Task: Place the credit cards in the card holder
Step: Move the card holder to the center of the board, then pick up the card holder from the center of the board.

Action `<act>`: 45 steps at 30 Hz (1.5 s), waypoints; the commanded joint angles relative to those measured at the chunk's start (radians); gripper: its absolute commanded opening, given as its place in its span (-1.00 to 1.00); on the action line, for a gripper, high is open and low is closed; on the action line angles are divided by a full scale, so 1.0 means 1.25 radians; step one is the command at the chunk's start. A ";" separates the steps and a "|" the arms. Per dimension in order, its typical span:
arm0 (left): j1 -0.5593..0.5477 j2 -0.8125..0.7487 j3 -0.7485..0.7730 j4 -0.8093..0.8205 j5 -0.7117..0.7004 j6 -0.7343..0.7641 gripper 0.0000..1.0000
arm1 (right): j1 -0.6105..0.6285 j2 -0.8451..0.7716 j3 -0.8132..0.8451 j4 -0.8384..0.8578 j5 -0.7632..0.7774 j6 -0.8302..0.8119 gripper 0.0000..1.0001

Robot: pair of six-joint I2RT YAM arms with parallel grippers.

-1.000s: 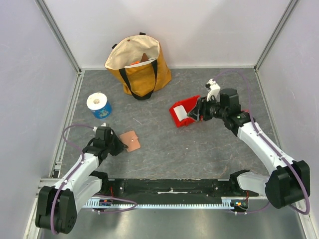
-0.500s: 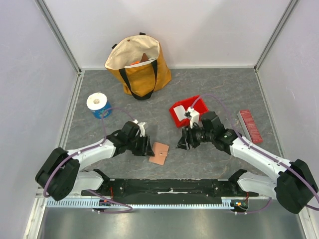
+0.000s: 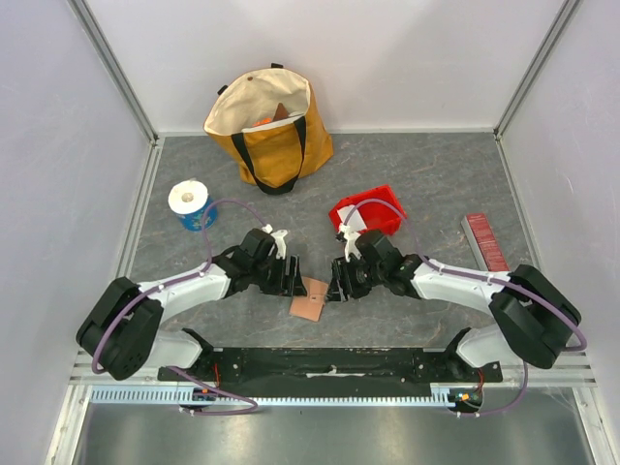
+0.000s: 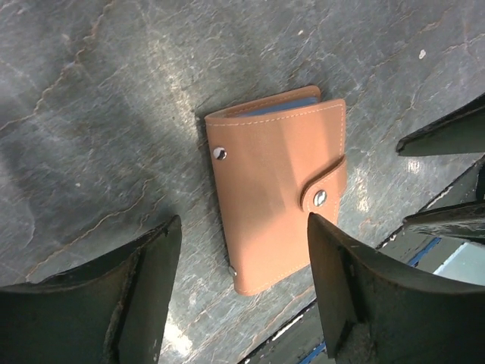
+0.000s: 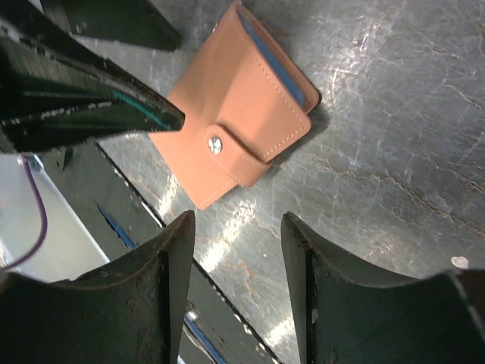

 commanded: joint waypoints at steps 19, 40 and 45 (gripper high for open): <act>-0.005 0.071 -0.067 0.180 0.077 -0.026 0.07 | 0.102 0.150 -0.033 0.258 0.260 0.342 -0.02; 0.099 -0.098 -0.116 0.237 0.048 -0.063 0.45 | 0.117 -0.007 -0.089 0.352 0.265 0.246 -1.00; 0.194 -0.139 -0.179 0.370 0.214 -0.096 0.58 | 0.117 -0.057 -0.095 0.366 0.241 0.207 -1.00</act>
